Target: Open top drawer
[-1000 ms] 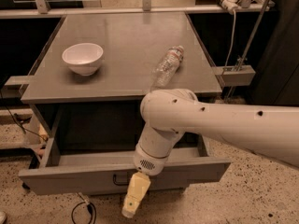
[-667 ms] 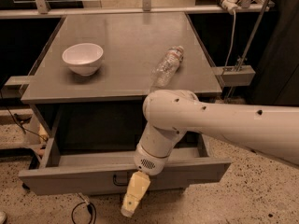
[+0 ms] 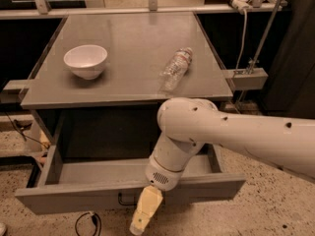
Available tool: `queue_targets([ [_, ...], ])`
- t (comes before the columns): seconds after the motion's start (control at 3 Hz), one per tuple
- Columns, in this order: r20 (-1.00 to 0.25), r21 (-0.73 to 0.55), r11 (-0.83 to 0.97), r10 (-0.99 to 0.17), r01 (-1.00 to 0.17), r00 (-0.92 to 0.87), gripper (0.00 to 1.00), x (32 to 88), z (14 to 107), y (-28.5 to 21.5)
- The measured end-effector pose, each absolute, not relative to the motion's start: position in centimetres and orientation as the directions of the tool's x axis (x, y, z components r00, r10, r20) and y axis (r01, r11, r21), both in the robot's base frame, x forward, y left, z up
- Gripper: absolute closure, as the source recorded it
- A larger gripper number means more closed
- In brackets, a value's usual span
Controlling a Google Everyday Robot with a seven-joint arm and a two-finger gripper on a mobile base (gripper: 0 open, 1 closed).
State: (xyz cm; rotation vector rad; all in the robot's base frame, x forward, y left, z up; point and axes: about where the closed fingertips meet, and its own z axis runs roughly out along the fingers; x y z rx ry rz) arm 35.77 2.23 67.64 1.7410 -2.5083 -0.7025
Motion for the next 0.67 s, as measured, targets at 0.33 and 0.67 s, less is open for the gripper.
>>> queue_targets([
  [0.33, -0.253, 0.401, 0.317, -0.864, -0.86, -0.436, 0.0, 31.68, 68.33, 0.14],
  [0.67, -0.253, 0.402, 0.318, -0.863, -0.859, -0.438, 0.0, 31.64, 68.33, 0.09],
])
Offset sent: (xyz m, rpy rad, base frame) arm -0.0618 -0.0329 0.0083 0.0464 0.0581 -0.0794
